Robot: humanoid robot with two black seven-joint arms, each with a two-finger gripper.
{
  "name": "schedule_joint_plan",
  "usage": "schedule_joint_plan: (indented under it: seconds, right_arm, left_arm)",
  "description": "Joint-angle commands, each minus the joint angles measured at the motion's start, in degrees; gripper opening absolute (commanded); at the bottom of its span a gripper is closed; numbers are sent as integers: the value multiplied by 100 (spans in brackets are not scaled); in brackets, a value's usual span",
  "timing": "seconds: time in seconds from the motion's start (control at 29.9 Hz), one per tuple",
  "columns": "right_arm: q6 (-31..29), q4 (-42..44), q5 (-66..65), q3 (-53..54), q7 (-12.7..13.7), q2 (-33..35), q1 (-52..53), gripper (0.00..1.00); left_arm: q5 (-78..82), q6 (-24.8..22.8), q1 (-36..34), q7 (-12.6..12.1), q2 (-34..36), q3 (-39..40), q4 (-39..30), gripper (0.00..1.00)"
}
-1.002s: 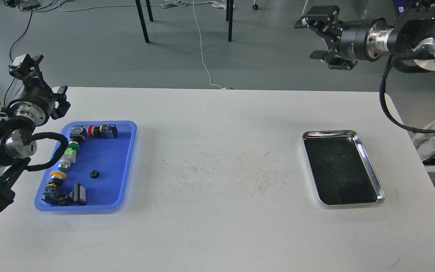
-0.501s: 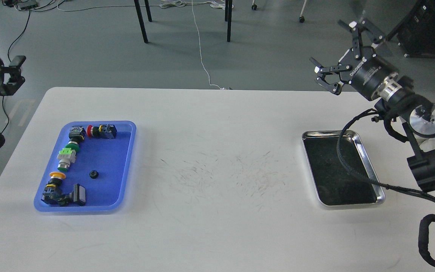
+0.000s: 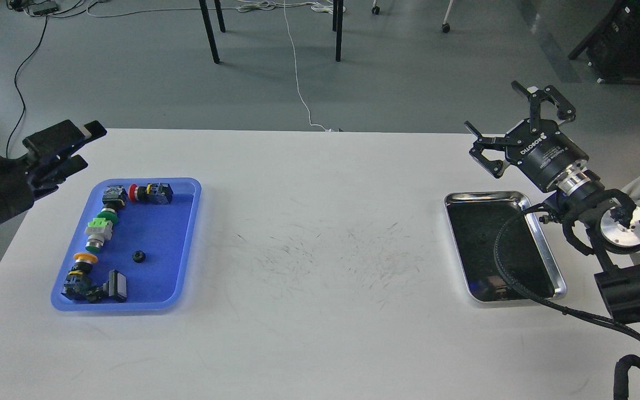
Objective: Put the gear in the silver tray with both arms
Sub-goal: 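Reach the left gripper into the blue tray and grasp another black gear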
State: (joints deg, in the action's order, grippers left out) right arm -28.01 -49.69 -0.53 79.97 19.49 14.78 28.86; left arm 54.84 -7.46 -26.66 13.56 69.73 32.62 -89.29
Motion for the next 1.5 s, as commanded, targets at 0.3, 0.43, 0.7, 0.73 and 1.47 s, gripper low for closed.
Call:
schedule_joint_plan:
  seconds: [0.3, 0.43, 0.7, 0.73, 1.47]
  right_arm:
    - [1, 21, 0, -8, -112, -1, -354, 96]
    - [1, 21, 0, -8, -138, 7, -451, 97]
    - [1, 12, 0, -25, -147, 7, -469, 97]
    - [1, 12, 0, -34, -147, 7, -469, 97]
    - [1, -40, 0, -175, -147, 16, -469, 97]
  left_arm:
    - [4208, 675, 3, 121, -1260, -651, 1291, 96]
    - [4965, 780, -6, 138, -1330, -914, 1616, 95]
    - [5344, 842, -32, 165, -1594, -1469, 1889, 89]
    - [5344, 842, -32, 165, -1664, -1486, 1950, 88]
    - [5379, 842, -59, 174, -2007, -1495, 2662, 63]
